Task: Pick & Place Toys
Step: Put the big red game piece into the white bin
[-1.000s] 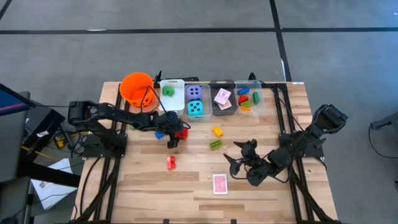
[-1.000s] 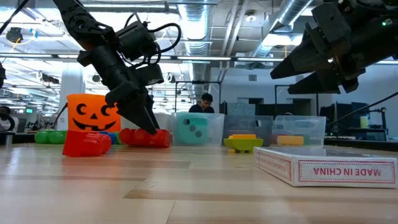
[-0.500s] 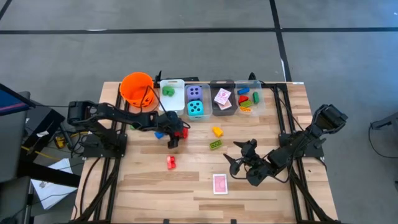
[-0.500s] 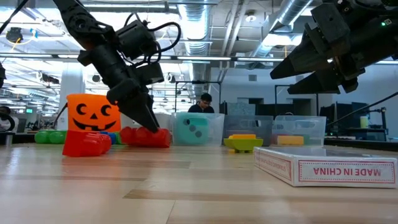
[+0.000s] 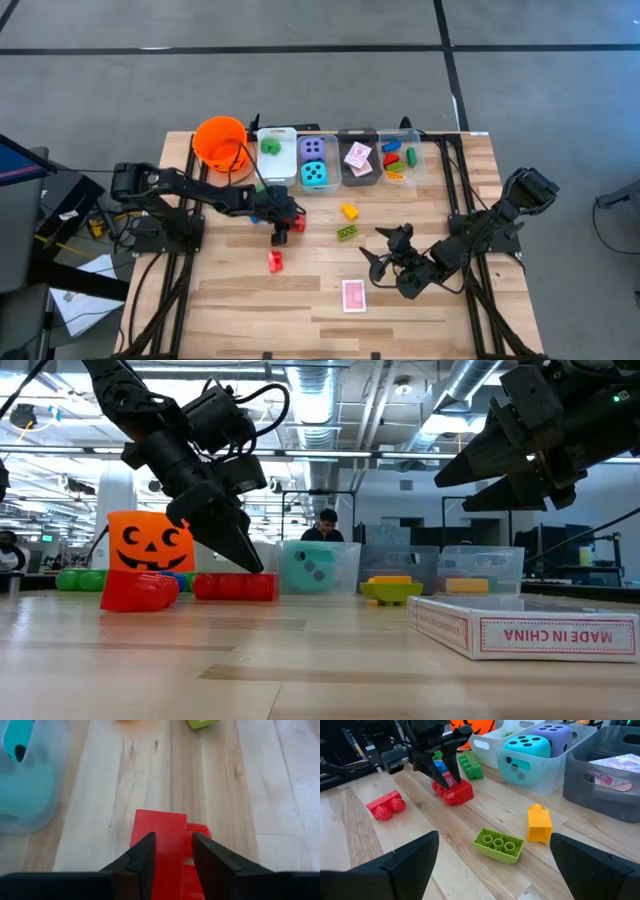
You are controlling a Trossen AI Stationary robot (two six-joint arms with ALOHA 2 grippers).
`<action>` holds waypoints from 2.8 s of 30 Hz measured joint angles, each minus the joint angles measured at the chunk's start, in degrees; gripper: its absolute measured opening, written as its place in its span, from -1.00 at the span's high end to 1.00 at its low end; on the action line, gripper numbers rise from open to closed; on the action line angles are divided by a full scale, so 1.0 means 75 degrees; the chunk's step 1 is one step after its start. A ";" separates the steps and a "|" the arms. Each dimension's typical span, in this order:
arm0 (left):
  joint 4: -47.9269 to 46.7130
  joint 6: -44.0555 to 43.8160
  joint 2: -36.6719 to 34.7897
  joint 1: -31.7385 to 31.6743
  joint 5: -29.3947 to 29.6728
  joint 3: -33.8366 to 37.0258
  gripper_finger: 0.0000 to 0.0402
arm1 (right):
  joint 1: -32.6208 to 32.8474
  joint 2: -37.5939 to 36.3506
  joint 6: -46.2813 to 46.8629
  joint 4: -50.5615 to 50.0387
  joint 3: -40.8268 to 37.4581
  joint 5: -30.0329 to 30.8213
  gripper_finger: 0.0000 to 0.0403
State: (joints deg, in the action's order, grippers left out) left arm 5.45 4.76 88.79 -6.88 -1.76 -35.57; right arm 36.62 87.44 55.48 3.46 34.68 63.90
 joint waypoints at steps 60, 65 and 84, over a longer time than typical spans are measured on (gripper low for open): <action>-0.0160 0.0573 0.0727 0.1032 -0.0205 -0.0041 -0.90 | -0.0093 0.0000 -0.0058 0.0000 0.0000 0.0003 -0.86; 0.0033 0.0581 0.1155 0.1065 -0.0243 -0.0076 -0.91 | -0.0093 0.0000 -0.0058 0.0002 0.0000 0.0003 -0.86; -0.0015 0.0631 -0.0776 0.1065 0.1152 -0.0015 -0.31 | -0.0093 0.0003 -0.0064 -0.0003 0.0000 -0.0005 -0.86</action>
State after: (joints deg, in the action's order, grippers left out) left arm 5.34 9.50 82.97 1.10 6.88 -35.68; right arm 35.92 87.46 55.01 3.44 34.68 63.86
